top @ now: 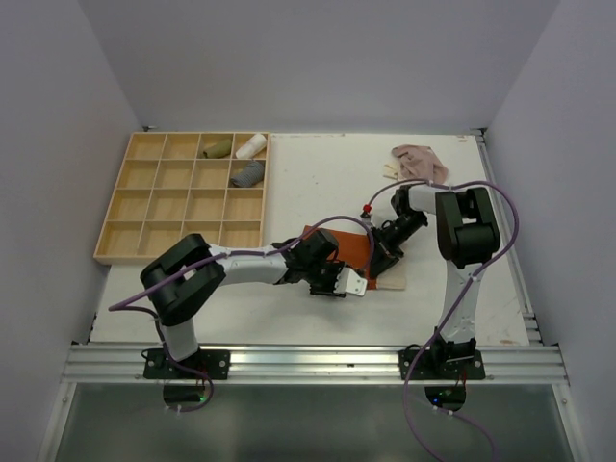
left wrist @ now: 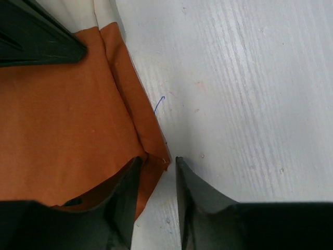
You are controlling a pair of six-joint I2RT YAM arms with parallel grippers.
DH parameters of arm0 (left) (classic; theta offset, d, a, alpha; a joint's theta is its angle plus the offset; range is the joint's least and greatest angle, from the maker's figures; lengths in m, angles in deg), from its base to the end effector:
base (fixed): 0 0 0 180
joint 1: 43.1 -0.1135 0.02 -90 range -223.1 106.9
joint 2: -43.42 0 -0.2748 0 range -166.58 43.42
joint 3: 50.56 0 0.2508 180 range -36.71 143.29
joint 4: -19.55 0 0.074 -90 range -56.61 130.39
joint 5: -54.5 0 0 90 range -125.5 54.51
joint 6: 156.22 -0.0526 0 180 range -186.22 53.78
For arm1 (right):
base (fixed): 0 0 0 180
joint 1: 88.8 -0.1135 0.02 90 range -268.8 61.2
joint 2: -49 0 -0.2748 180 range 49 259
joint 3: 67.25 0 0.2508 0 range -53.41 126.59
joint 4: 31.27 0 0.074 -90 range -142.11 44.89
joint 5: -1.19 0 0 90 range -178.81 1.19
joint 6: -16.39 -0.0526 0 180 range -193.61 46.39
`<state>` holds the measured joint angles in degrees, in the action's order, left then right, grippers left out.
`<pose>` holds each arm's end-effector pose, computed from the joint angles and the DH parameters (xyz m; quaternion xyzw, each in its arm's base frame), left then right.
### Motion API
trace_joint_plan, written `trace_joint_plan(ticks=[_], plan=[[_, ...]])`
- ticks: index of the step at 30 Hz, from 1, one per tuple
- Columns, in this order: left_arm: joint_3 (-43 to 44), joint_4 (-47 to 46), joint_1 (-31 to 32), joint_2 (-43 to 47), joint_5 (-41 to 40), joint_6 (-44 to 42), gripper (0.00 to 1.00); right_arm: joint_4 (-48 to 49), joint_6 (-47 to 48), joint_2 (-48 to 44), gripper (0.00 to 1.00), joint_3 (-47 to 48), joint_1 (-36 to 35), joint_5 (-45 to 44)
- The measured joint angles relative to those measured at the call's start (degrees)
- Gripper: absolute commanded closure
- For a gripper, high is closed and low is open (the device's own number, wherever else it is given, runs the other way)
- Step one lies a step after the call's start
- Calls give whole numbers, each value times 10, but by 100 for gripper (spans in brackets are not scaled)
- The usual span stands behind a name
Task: Roll the underwear
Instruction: Fold the underwear
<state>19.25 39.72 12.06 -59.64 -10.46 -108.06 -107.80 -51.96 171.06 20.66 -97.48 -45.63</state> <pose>0.1899 -0.3117 0.1460 0.7393 0.5632 -0.2400 0.2804 0.3245 0.0859 0.1005 0.1756 -0.9002 -0.3785 0.1249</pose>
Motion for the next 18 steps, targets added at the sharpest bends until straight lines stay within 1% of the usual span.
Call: trace_joint_plan(ticks=[2,7,10,11,18], plan=[[8,12,0,-5,2,0,75,-9,9,-4,90,10,0,-3],[58,39,0,-40,6,-3,84,-41,27,-18,90,80,8,-6],[66,50,0,-44,6,-6,94,-44,33,-18,90,115,17,-7],[68,54,0,-45,7,-8,100,-45,34,-18,91,119,18,-9],[94,113,0,-52,18,-13,100,-43,35,-5,93,121,16,-20]])
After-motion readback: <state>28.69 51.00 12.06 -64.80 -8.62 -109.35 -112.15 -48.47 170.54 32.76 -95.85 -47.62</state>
